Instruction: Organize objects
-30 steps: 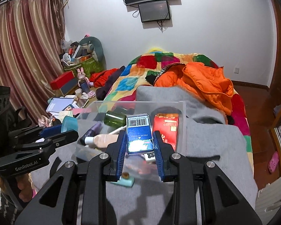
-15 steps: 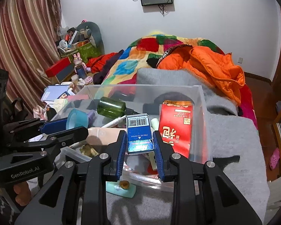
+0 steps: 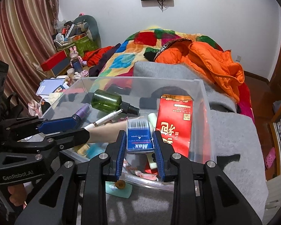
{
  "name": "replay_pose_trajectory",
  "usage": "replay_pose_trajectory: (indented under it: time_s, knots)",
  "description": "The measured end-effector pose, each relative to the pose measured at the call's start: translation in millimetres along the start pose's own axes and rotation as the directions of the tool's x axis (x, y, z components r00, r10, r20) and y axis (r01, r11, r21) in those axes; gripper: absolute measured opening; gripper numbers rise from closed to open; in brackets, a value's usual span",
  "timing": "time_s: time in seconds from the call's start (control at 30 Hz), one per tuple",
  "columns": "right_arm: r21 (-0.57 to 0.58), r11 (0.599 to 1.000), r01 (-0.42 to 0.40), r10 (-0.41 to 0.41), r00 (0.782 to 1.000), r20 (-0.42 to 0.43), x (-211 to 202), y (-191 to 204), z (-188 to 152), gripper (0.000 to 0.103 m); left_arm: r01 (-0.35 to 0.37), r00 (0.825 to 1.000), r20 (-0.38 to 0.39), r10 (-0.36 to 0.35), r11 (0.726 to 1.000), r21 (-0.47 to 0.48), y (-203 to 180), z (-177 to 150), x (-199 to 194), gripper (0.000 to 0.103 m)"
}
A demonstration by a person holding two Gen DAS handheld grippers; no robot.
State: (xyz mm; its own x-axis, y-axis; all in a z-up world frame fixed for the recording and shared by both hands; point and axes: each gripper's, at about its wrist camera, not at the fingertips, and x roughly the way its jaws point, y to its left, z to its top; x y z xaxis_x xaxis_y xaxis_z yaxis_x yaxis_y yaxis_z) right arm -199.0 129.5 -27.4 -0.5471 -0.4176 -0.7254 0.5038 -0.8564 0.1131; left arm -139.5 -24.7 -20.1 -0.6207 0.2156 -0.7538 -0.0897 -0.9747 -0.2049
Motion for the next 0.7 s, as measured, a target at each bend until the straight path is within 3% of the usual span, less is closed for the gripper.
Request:
replay_pose_trajectory:
  time_s: [0.2, 0.33, 0.7]
  knots:
    - [-0.001, 1.000, 0.016, -0.016, 1.000, 0.025, -16, -1, -5, 0.038, -0.066, 0.996, 0.060, 0.064, 0.997, 0.035, -9, -7, -21, 0.062]
    - [0.019, 1.000, 0.001, -0.002, 0.999, 0.048, -35, -7, -11, 0.038, -0.105, 0.990, 0.101, 0.100, 0.994, 0.043, -13, -17, -39, 0.074]
    - [0.019, 0.997, -0.071, 0.070, 0.996, 0.046, -64, 8, -42, 0.038, -0.108, 0.989, 0.095, 0.110, 0.994, -0.025, 0, -51, -57, 0.085]
